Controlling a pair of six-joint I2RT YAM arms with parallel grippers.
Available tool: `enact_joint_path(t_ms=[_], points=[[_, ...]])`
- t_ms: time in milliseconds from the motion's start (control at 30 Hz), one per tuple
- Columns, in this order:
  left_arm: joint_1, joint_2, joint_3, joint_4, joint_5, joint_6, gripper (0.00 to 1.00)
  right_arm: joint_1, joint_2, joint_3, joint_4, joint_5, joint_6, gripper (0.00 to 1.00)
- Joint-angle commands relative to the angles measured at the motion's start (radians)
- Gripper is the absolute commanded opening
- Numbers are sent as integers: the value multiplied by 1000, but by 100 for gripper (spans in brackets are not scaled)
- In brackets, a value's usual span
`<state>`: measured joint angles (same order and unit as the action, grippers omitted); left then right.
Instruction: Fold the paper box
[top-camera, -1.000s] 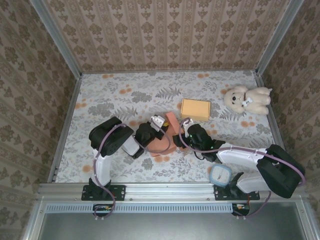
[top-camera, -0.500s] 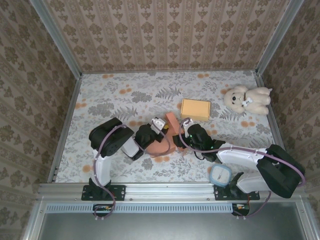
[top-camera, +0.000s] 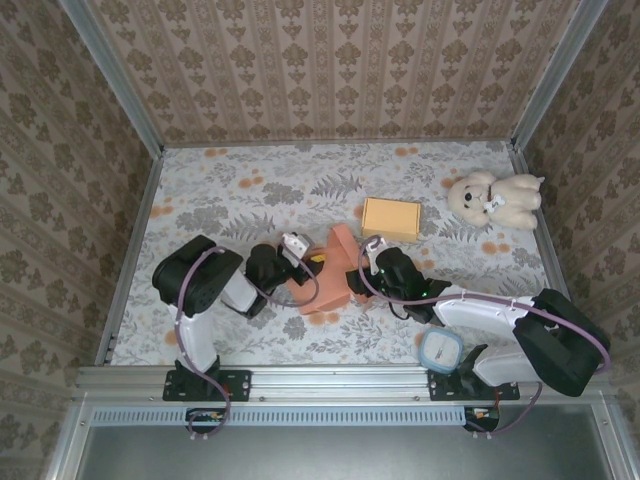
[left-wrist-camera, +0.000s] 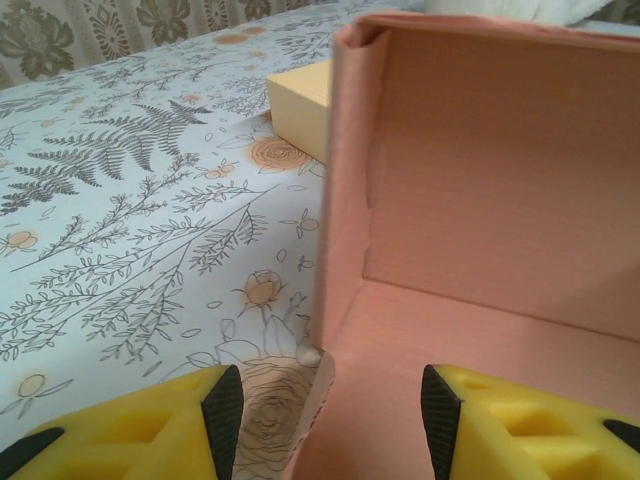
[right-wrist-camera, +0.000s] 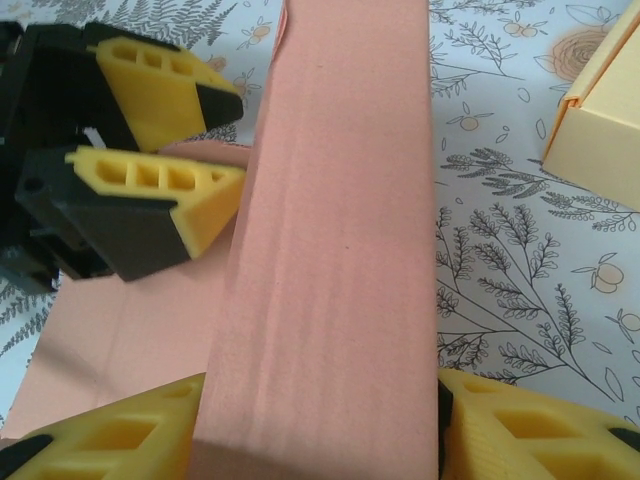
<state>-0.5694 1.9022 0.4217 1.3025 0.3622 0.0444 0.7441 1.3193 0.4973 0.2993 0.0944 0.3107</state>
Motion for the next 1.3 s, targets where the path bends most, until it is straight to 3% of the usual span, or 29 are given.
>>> enact_joint_path(t_ms=[0,167,567,1000,1267], points=[[81,8,55,-7,199,-43,54,-6,-10,-2,-35,-29,-30,55],[154,35,100,-9,389,-48,58,-5,-3,6,-37,-48,-43,55],[146,47,185,-135,520,-10,59,-5,25,38,-49,-129,-114,55],[120,44,181,-221,510,68,56,-25,98,120,-117,-263,-239,54],[51,20,139,-226,305,118,44,-25,115,135,-122,-255,-212,54]])
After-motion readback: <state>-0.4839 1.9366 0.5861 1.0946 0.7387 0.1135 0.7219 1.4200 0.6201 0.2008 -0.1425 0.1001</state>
